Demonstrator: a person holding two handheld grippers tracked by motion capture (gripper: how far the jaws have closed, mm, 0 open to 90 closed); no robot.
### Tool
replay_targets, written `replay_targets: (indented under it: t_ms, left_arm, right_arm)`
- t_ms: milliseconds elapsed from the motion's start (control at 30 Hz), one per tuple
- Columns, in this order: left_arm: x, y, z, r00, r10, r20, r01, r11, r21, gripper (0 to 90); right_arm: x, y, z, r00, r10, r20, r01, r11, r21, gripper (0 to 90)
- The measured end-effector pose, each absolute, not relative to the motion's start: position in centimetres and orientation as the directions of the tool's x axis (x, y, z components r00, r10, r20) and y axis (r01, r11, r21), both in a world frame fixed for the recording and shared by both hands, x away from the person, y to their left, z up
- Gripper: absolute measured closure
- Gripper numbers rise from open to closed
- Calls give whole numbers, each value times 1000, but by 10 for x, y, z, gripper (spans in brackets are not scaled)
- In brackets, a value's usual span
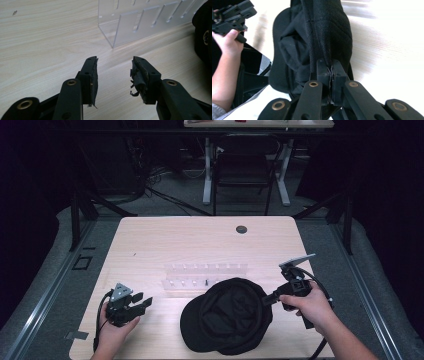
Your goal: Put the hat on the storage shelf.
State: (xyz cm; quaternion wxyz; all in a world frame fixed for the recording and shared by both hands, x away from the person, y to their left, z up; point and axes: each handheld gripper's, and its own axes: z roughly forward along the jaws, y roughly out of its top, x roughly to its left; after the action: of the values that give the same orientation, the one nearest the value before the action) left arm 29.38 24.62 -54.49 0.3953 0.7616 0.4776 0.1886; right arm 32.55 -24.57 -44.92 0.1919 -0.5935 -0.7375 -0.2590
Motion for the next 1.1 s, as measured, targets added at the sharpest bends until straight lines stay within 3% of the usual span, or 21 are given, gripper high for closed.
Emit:
replay_targets:
  t_ms: [700,1100]
  left_arm:
    - [294,247,-545,468,879,-92,580,-226,783,560]
    - [294,247,-544,468,878,-99,580,-221,784,560]
  right_arm:
    - [316,-232,-395,-201,744,637,980,145,139,881]
    - [311,-231,-381,-200,648,735,980,130,153,882]
